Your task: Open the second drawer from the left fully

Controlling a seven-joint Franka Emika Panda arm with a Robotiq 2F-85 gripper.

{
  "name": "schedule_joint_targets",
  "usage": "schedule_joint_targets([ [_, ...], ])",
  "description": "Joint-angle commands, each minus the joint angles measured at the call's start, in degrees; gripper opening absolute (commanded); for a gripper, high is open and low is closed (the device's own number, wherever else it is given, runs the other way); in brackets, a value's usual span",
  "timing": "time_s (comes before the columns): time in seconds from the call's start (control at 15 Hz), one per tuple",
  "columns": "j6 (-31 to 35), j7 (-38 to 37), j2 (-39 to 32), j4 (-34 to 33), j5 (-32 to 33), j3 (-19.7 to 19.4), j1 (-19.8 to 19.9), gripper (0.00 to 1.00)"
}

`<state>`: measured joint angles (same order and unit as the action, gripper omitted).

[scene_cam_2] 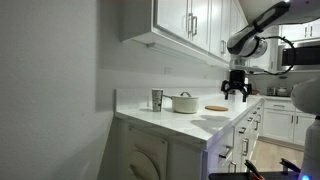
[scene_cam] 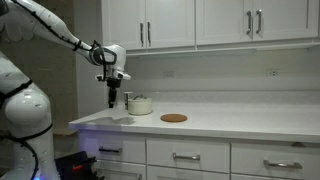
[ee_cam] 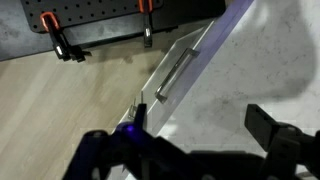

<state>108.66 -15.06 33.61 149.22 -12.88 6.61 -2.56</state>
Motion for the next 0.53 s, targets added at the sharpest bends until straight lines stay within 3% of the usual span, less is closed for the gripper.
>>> schedule_joint_targets([
  [0.0, 2.39, -0.88, -1.53, -0.81, 2.01, -1.91, 3.28, 1.0],
  [0.47, 4.4, 0.23, -3.65, -1.22, 4.49, -7.91, 9.06, 1.0],
])
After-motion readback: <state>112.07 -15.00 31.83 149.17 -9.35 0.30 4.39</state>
